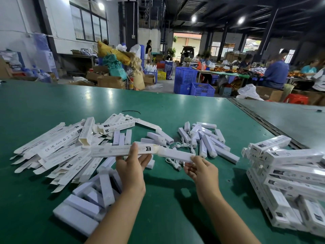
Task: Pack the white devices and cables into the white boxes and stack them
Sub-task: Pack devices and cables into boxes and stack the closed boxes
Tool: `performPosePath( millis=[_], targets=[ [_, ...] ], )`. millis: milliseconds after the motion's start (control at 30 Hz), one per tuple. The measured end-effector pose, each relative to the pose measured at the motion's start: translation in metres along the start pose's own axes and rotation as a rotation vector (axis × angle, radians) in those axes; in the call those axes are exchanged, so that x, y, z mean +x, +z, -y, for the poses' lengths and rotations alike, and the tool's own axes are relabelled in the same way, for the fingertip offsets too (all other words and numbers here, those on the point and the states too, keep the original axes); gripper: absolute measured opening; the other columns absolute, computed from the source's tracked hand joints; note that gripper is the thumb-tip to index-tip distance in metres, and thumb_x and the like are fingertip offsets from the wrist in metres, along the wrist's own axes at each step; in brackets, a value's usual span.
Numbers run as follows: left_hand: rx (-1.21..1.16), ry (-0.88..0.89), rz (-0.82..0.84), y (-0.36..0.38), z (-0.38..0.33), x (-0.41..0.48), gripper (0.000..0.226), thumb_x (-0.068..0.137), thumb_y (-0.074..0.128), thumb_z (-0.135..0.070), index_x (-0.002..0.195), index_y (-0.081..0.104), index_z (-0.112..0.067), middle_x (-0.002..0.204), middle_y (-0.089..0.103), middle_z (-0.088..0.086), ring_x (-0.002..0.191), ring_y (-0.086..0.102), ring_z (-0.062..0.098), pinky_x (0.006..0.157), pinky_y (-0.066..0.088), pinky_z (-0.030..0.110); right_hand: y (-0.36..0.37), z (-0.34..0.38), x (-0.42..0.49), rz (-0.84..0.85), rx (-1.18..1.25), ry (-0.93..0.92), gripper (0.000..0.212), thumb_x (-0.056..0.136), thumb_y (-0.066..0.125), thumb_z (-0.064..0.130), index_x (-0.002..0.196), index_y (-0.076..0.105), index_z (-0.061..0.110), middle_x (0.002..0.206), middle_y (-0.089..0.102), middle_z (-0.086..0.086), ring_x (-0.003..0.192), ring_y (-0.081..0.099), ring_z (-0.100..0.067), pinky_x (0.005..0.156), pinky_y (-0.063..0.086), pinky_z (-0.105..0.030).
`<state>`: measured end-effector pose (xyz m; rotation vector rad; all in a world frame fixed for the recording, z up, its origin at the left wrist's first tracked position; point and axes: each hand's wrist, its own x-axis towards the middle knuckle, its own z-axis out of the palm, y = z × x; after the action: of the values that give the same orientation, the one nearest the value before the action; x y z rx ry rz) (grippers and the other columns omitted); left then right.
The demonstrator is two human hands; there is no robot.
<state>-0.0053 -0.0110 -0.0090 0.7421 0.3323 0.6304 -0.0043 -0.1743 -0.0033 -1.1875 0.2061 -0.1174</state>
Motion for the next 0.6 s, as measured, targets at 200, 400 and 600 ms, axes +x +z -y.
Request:
performPosePath(
  millis=[200,400,600],
  targets=[
    [0.010,-0.020,0.038,0.0020,0.0014,-0.0019,0.024,0.098,0.061,-0.016,0.121,0.054,-0.013,0.091,0.076,0.005,0.082,0.076,0.025,0.064,0.062,0.031,-0.0015,0.0015,0.0006,0.008,0.003,0.007,0.013,0.094,0.057,0.005,0.087,0.065,-0.003,0.057,0.065,-0.005,0.051,0.063,-0.014,0.055,0.055,-0.022],
    [0.002,-0.024,0.066,0.0025,0.0029,-0.0022,0.030,0.098,0.060,-0.016,0.126,0.050,-0.011,0.082,0.078,-0.001,0.080,0.076,0.025,0.063,0.061,0.030,-0.0001,0.0007,0.0013,-0.018,0.056,-0.002,0.012,0.094,0.057,0.004,0.086,0.064,-0.002,0.058,0.066,-0.006,0.052,0.064,-0.014,0.052,0.054,-0.020],
    [-0.032,-0.010,0.018,0.0016,0.0014,-0.0033,0.025,0.097,0.061,-0.016,0.120,0.053,-0.009,0.093,0.076,0.006,0.084,0.076,0.025,0.063,0.061,0.030,-0.0022,-0.0030,-0.0002,0.023,-0.037,-0.060,0.013,0.092,0.057,0.002,0.082,0.066,0.001,0.060,0.067,-0.007,0.053,0.063,-0.013,0.054,0.053,-0.021]
  ],
)
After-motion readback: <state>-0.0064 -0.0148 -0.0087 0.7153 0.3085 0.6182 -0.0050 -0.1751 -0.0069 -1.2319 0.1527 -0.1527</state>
